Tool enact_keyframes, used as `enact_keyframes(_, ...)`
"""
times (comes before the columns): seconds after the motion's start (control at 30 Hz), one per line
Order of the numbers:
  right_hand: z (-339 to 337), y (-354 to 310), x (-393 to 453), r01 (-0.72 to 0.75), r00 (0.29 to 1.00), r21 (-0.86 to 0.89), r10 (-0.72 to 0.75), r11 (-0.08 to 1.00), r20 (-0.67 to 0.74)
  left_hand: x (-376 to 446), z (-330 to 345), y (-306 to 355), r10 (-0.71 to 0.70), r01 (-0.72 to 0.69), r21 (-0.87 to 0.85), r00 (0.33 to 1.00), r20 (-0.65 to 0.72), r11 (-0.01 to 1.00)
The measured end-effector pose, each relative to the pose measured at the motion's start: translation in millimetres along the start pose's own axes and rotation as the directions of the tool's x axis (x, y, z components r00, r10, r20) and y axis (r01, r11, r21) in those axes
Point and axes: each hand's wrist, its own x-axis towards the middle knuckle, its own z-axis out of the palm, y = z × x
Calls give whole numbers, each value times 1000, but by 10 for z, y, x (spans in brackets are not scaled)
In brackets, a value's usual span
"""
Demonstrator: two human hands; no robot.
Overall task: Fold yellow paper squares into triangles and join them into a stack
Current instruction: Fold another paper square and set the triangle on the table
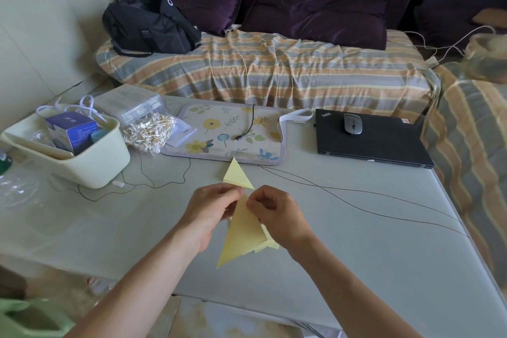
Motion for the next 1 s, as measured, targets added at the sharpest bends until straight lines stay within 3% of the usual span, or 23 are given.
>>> enact_keyframes(0.23, 2, -22, 9, 23, 1000, 41, -23, 999, -11, 26, -1, -44, 21, -22, 74, 1000, 19, 997)
enact_keyframes(0.47, -12, -49, -3, 102, 995, -27, -102, 994, -2, 24, 10, -33, 10, -16, 66, 996, 83, 998)
enact_keyframes(0.67, -39, -55, -18, 70, 998, -16, -70, 997, -2, 13, 16, -47, 88, -125, 249, 984, 152, 960)
enact_keyframes(1.0, -27, -33, 4, 50, 997, -93, -55, 994, -52, 29, 36, -93, 115, -155, 245, 979, 171, 957)
